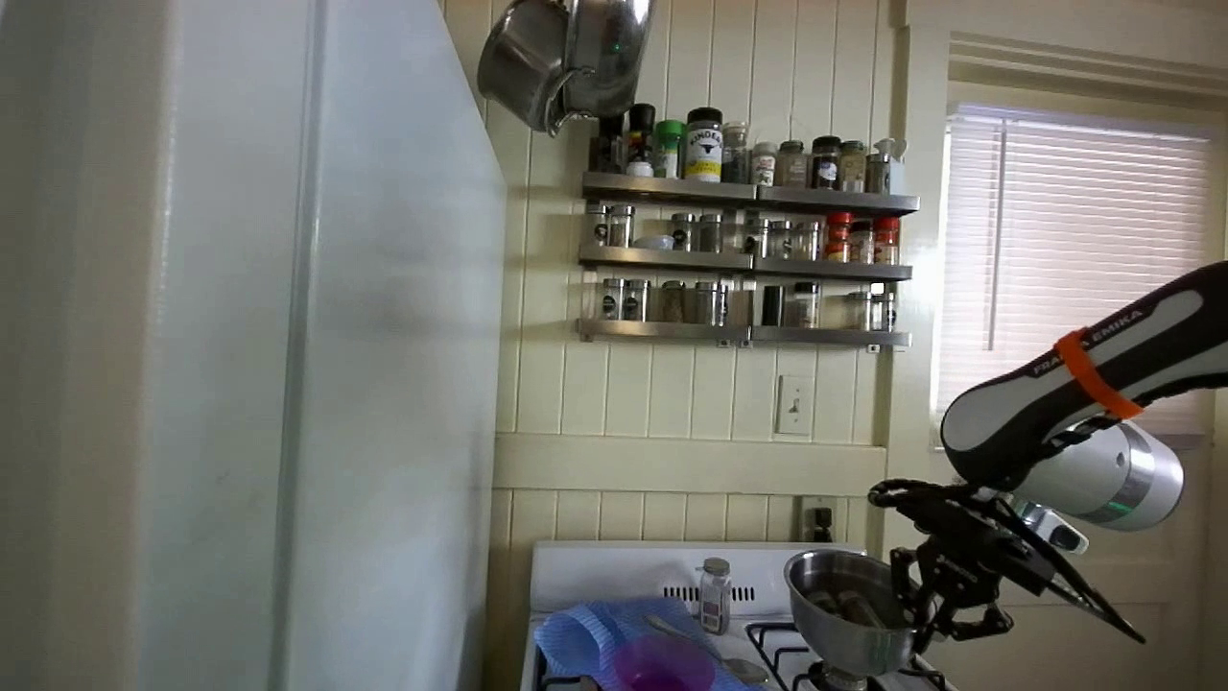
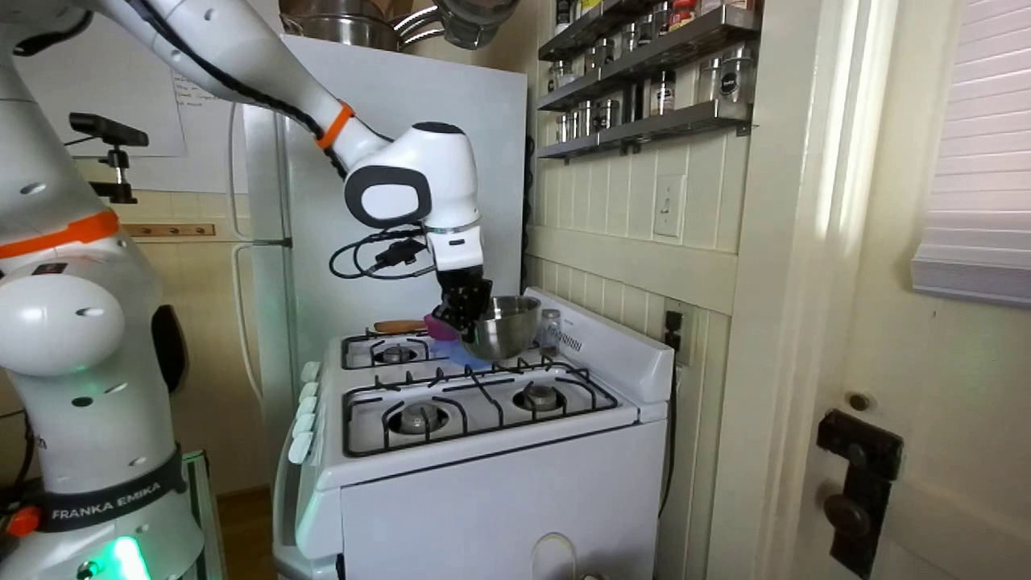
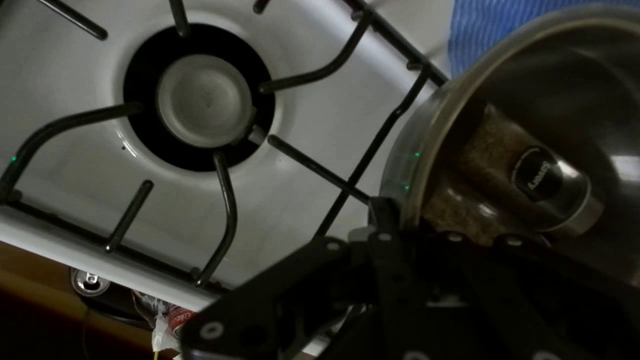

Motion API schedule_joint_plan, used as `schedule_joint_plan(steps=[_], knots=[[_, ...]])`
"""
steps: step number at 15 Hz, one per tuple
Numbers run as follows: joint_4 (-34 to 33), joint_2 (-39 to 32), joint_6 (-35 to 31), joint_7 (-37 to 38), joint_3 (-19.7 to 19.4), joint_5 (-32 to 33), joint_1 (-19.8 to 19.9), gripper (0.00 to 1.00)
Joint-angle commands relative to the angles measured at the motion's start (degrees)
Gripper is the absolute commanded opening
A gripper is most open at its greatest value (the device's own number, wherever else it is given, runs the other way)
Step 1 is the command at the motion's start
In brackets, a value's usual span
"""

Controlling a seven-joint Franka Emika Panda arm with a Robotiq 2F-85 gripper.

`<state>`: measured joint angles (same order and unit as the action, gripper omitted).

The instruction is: Put the bowl on the stove right-front plate

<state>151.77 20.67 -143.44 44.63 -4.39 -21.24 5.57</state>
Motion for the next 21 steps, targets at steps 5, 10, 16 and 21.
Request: schedule_joint_plan(steps=[5, 10, 16, 21], knots=[[5.67, 14.80, 15.32, -1.42, -0.40, -6.21, 0.58, 0.02], [5.62, 18.95, 24.05, 4.04, -0.16, -5.98, 4.21, 0.02], [5.56, 17.21, 31.62, 7.15, 0.83, -5.24, 5.73, 0.07], [5.65, 16.58, 31.89, 10.00, 1.52, -5.76, 6.27, 0.02]])
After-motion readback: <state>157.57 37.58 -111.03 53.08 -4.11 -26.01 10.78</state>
